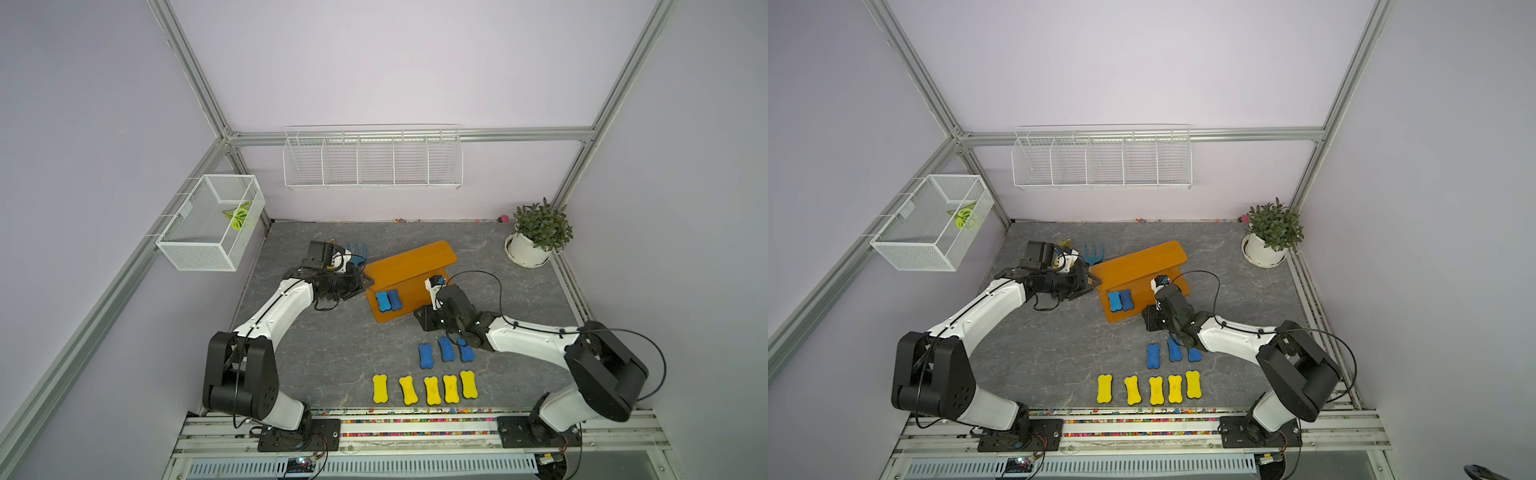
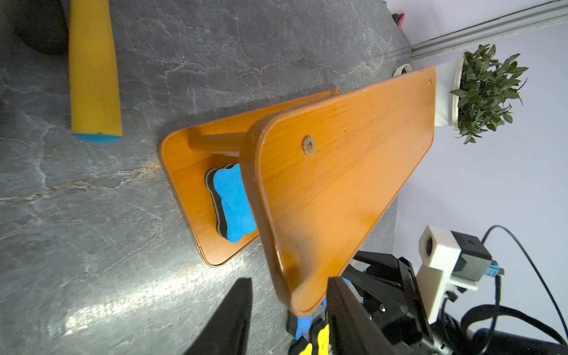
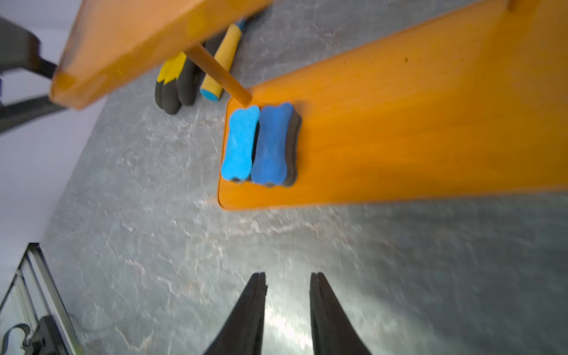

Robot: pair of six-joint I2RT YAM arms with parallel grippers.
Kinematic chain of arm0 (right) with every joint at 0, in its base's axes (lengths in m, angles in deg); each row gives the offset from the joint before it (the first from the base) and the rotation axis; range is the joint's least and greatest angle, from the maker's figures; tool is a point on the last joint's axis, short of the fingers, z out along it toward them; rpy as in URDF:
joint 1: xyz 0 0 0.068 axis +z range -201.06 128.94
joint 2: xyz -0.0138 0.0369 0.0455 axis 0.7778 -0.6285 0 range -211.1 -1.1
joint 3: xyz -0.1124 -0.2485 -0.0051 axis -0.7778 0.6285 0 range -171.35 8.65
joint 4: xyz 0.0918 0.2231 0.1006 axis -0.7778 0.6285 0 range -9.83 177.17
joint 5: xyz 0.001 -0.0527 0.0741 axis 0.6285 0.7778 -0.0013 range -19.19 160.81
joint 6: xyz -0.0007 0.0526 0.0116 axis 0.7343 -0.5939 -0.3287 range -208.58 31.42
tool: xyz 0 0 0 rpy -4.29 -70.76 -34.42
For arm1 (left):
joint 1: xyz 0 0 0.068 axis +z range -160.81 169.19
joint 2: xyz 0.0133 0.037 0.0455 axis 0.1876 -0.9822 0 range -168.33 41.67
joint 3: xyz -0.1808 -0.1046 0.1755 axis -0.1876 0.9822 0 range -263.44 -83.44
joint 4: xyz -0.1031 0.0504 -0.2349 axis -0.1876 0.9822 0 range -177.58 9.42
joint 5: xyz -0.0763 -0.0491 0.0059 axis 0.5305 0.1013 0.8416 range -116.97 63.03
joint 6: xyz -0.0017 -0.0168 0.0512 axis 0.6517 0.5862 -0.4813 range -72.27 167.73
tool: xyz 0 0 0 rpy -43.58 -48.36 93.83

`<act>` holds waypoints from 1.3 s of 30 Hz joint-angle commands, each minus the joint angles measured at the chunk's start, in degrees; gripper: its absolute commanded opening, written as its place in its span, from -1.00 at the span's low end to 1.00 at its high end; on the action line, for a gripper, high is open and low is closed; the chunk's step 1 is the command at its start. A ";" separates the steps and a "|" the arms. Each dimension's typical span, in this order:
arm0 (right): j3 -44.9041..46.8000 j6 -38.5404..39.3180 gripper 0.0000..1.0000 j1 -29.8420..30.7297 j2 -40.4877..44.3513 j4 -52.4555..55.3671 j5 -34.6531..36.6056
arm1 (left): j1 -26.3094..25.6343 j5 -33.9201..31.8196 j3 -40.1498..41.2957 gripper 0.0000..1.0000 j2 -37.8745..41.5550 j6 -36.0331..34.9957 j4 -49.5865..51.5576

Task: Remove the whiteboard erasers from the shelf
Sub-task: Pick up the whiteboard eraser from the shelf.

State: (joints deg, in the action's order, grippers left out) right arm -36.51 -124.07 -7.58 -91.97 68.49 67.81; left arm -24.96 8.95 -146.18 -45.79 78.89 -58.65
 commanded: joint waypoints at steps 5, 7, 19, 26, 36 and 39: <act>-3.26 1.06 -0.38 -1.77 -7.11 -10.94 -4.08 | -1.17 0.71 -3.22 -0.29 -3.18 0.81 -0.97; -3.26 0.10 -0.38 -2.75 -9.05 -14.16 -5.12 | -1.29 0.91 -3.09 -0.36 -3.52 1.01 -1.40; -3.43 -0.29 -0.38 -4.52 -16.11 -23.24 -5.86 | -1.58 -0.21 -2.24 -0.58 -3.70 -0.05 -0.52; 0.21 1.59 -0.39 -0.79 -12.90 -25.58 3.58 | -1.58 -0.36 -2.48 -0.59 -3.42 -0.53 -0.19; 3.25 -0.35 -0.37 2.22 -15.16 -34.28 10.72 | -1.45 0.44 -2.47 -0.59 -3.77 -1.24 0.16; 2.64 -1.36 -0.35 2.22 -16.90 -36.12 10.90 | -1.36 0.62 -2.74 -0.59 -3.95 -1.45 0.50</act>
State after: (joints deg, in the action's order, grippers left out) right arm -33.85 -124.13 -5.48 -106.88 36.49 76.53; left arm -25.84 10.02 -147.95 -48.46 80.04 -59.63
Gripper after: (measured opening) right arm 0.323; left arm 0.208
